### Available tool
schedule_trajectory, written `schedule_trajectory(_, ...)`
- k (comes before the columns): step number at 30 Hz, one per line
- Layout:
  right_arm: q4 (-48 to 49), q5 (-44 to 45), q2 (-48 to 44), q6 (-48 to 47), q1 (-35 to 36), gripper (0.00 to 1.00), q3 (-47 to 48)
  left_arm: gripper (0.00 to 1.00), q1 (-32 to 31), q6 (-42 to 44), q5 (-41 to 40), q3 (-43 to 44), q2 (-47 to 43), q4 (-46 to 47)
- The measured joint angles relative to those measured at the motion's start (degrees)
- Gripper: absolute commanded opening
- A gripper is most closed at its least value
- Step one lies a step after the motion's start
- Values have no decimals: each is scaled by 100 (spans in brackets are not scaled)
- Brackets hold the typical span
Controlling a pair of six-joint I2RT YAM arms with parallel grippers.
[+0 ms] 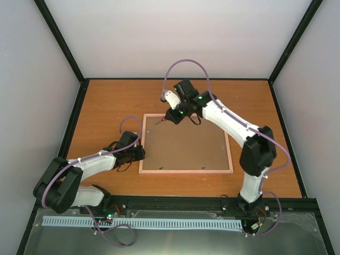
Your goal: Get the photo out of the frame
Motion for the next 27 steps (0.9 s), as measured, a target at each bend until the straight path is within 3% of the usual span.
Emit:
schedule_trajectory(2,20,-59,-433,-96,-22,3,-323,8,0,0,0,0,-7,-2)
schedule_trajectory(6,31,-234,-1191,-299,-168,3,-1032,41,0,-4,11,0,-59,-74)
schedule_trajectory(8,20,-295,-1427,-413,-269,3,-1329,47,0,11,55,0,-155,-219)
schedule_trajectory(17,133,-737,-2671,-1075,-424,3,-3040,48,-122,643,533,299,-1010,-457)
schedule_trajectory(22,402,-1530,-3276,-1486,-457,3,-3899,51,-879,1244,1213,315,-1615,146)
schedule_trajectory(27,293,-2282,-3268,-1912,-457,4,-3995,51,-1545,1930,1357,756,-1523,181)
